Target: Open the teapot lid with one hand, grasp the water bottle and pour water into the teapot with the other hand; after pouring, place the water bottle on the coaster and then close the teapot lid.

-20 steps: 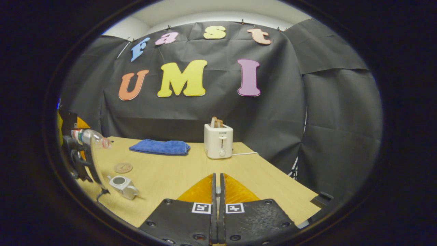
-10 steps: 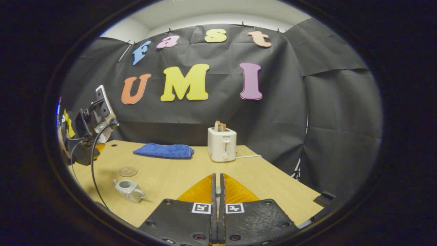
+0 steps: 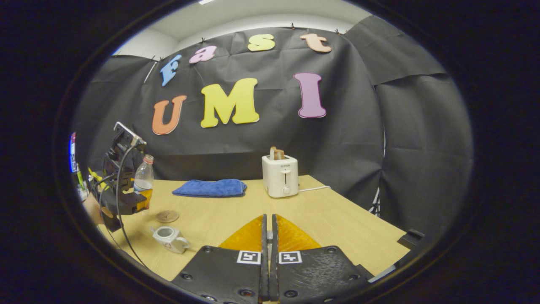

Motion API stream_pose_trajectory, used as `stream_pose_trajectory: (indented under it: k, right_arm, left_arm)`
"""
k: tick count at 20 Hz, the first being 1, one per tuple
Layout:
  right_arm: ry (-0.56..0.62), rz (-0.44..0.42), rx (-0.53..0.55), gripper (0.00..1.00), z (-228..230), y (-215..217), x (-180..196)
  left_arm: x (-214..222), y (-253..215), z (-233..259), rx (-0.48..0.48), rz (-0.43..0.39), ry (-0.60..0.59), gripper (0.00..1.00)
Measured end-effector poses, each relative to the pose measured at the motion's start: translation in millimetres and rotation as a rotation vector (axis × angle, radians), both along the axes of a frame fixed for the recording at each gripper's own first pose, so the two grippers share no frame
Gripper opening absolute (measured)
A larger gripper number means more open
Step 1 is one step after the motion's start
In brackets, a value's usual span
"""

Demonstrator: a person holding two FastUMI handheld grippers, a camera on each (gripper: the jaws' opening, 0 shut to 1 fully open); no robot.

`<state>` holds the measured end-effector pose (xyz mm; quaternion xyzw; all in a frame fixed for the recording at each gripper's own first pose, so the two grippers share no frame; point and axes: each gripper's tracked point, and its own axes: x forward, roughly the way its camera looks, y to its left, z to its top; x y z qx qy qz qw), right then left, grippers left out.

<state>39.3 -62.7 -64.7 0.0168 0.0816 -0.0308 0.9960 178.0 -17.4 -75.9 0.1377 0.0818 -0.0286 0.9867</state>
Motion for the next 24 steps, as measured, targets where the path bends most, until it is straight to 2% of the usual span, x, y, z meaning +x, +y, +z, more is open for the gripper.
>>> stream_pose_trajectory:
  k: [5,8,15,18,24]
  right_arm:
    - [-0.007,-0.015,0.018,0.01,2.8,-6.3,-0.5]
    - [0.009,-0.018,0.024,0.01,-3.1,-6.5,2.3]
    - [0.033,-0.007,0.010,0.01,-14.5,4.0,4.3]
    - [0.055,0.001,0.016,0.01,-22.7,8.4,6.6]
    - [0.082,0.013,0.020,0.02,-33.0,13.8,9.5]
  left_arm:
    - [10.6,-22.0,25.6,-0.142,-0.054,-0.101,0.77]
    - [11.3,-38.7,18.3,-0.246,-0.076,-0.083,0.77]
    - [27.4,-44.6,9.3,-0.328,-0.077,-0.093,0.79]
    - [34.9,-35.2,-3.3,-0.327,-0.045,-0.075,0.80]
    - [40.2,-30.2,-17.1,-0.364,-0.042,-0.039,0.81]
